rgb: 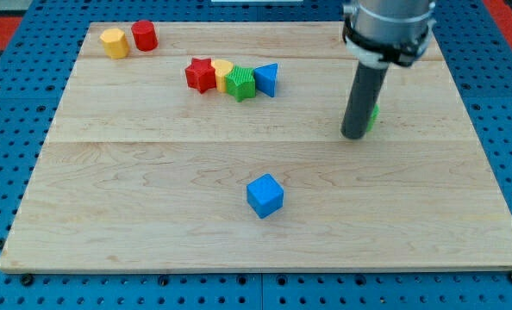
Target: Slide the green circle to the top right to the blue triangle
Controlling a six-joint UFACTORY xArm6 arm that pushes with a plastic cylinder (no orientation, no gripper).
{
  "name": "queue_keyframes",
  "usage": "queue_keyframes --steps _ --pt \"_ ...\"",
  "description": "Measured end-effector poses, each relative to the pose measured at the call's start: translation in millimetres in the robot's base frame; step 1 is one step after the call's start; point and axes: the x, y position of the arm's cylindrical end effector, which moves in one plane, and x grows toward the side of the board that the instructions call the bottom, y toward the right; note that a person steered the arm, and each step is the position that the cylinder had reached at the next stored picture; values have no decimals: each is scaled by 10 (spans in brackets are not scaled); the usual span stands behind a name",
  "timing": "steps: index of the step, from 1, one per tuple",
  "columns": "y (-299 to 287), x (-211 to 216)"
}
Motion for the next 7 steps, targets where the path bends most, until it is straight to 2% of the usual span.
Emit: queue_keyframes --steps 1,2,3,4,5,6,7 --pt "-24 -394" --pt "44 52" --pt "382 210" --pt "501 -280" --pt "312 -816" --pt "189 -913" --pt "294 -792"
